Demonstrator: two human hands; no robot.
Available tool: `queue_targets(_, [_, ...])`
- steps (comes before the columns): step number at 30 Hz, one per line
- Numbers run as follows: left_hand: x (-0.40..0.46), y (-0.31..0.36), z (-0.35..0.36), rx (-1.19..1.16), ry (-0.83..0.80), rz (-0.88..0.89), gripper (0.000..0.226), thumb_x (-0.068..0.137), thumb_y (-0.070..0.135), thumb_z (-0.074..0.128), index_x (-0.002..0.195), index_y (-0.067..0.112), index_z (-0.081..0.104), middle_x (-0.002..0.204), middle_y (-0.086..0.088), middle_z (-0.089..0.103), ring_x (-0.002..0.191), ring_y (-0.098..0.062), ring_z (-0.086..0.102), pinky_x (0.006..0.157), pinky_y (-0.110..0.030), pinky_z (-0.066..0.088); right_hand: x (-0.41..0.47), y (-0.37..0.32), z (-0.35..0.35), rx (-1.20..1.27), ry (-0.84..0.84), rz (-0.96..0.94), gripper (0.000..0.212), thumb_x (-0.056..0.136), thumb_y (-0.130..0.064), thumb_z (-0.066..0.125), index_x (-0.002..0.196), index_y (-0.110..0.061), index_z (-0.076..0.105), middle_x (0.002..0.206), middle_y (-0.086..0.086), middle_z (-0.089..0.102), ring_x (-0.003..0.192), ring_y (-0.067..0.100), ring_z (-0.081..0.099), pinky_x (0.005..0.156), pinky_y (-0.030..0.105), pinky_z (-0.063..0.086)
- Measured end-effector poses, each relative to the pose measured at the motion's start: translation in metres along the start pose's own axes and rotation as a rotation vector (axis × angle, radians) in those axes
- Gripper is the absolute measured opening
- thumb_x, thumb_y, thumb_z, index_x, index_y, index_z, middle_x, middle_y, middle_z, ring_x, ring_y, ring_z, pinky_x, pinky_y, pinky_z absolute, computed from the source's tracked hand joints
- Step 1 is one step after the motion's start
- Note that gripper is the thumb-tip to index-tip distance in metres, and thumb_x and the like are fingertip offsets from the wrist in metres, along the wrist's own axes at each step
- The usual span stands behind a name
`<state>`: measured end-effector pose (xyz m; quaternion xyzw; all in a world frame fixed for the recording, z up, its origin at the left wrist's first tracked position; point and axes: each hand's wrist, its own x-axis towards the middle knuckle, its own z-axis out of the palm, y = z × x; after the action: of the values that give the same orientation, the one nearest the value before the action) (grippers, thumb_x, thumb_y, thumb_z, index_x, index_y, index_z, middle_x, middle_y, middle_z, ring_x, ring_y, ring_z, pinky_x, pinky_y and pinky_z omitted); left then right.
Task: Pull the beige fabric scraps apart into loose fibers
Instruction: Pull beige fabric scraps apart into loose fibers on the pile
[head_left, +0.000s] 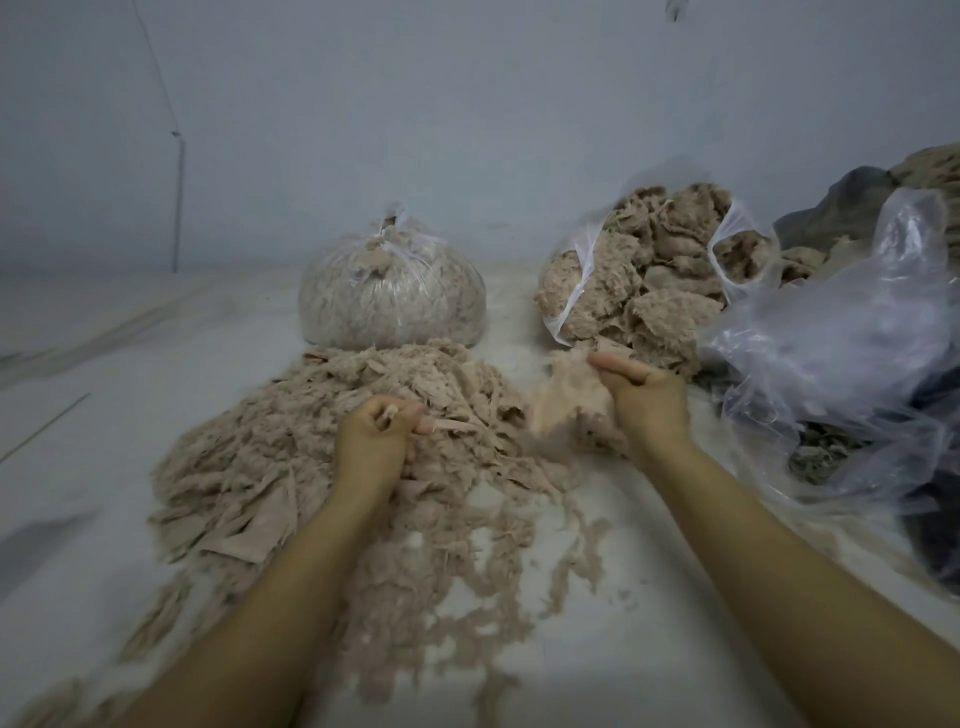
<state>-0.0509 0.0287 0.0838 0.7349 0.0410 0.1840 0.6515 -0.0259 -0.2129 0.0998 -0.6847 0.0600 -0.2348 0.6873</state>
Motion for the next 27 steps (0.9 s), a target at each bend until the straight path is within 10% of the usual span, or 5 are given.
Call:
queue_targets(6, [-0.011, -0.015, -0.039, 0.516, -0.526, 0.115, 0.023, 0.084, 0.011, 0.069, 0.077, 0.032, 0.068, 0.084, 0.017, 0.067, 0.071, 0.006, 0.061, 0.063, -0.006, 0.045, -0.009, 0.012, -0.006, -0.763, -0.223, -0.14, 0.023, 0.091, -0.017, 0.06, 0.112, -0.02, 0.069, 0.119, 0.006, 0.065, 0.101, 0.019, 0.06, 0.087, 0.025, 0.044])
queue_targets(12, [-0.025, -0.025, -0.061, 0.593, -0.6, 0.192, 0.02, 0.084, 0.01, 0.07, 0.081, 0.03, 0.068, 0.094, 0.01, 0.066, 0.087, -0.002, 0.061, 0.077, -0.015, 0.045, -0.112, 0.036, 0.031, -0.747, -1.098, -0.511, 0.032, 0.087, -0.043, 0.064, 0.114, -0.026, 0.068, 0.112, -0.008, 0.052, 0.105, 0.008, 0.044, 0.094, 0.023, 0.035])
queue_targets(18, [-0.029, -0.022, -0.109, 0.682, -0.512, 0.247, 0.039, 0.077, -0.017, 0.053, 0.067, 0.015, 0.072, 0.094, 0.007, 0.065, 0.088, 0.0, 0.059, 0.079, -0.015, 0.042, -0.095, 0.031, -0.005, -0.598, -0.943, -0.327, 0.056, 0.08, -0.048, 0.062, 0.056, 0.002, 0.063, 0.078, 0.009, 0.063, 0.077, 0.016, 0.058, 0.076, 0.021, 0.043])
queue_targets(24, [-0.038, -0.023, -0.107, 0.689, -0.743, 0.114, 0.007, 0.085, 0.018, 0.069, 0.08, 0.018, 0.072, 0.097, 0.002, 0.066, 0.086, 0.001, 0.059, 0.079, -0.012, 0.045, -0.108, 0.028, 0.032, -0.622, -0.978, -0.4, 0.027, 0.09, -0.039, 0.061, 0.101, -0.016, 0.07, 0.098, 0.003, 0.058, 0.088, 0.011, 0.053, 0.081, 0.022, 0.042])
queue_targets(27, [-0.035, -0.024, -0.108, 0.649, -0.684, 0.092, 0.008, 0.086, 0.025, 0.067, 0.08, 0.024, 0.073, 0.085, 0.01, 0.07, 0.076, 0.001, 0.063, 0.069, -0.011, 0.046, -0.111, 0.03, 0.024, -0.62, -1.102, -0.258, 0.037, 0.087, -0.044, 0.063, 0.071, -0.011, 0.067, 0.076, 0.008, 0.058, 0.067, 0.017, 0.053, 0.069, 0.026, 0.043])
